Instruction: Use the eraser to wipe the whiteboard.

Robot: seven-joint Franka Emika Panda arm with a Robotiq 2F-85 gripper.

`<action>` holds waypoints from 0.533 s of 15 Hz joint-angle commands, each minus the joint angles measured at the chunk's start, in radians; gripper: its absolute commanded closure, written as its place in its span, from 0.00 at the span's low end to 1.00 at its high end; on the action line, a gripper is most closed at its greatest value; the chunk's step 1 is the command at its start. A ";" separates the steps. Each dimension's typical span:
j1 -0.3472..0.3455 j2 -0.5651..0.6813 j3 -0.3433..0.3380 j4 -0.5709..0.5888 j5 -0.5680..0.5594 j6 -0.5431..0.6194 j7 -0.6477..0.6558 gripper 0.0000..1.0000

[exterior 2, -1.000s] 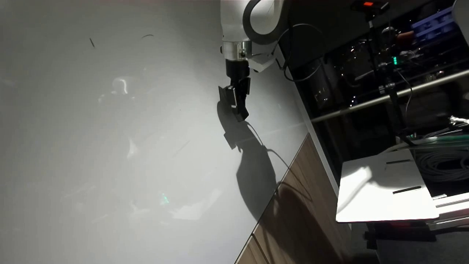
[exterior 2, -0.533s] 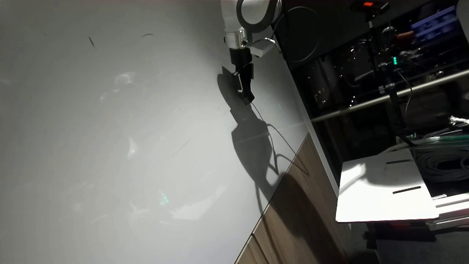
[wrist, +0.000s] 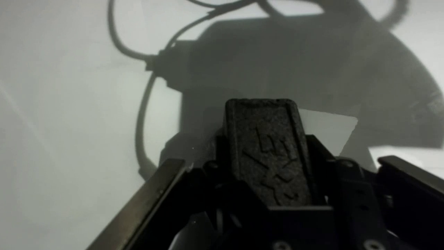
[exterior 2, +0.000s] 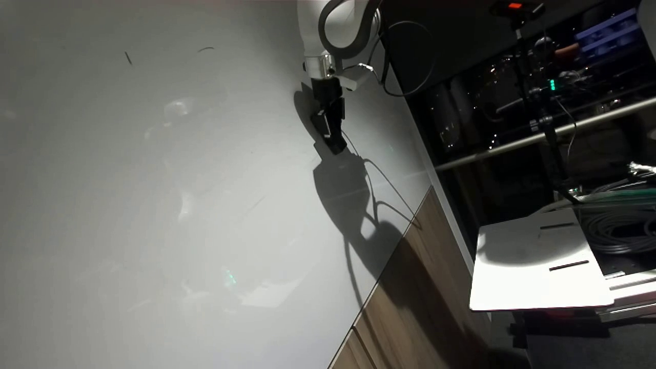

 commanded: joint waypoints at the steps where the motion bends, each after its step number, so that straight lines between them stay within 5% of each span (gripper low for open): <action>1: 0.010 0.036 -0.003 0.047 0.002 -0.021 -0.039 0.69; 4: 0.022 0.040 0.009 0.053 -0.009 -0.025 -0.041 0.69; 5: 0.057 0.108 0.047 0.161 -0.038 -0.080 0.025 0.69; 8: 0.098 0.137 0.079 0.215 -0.067 -0.159 0.058 0.69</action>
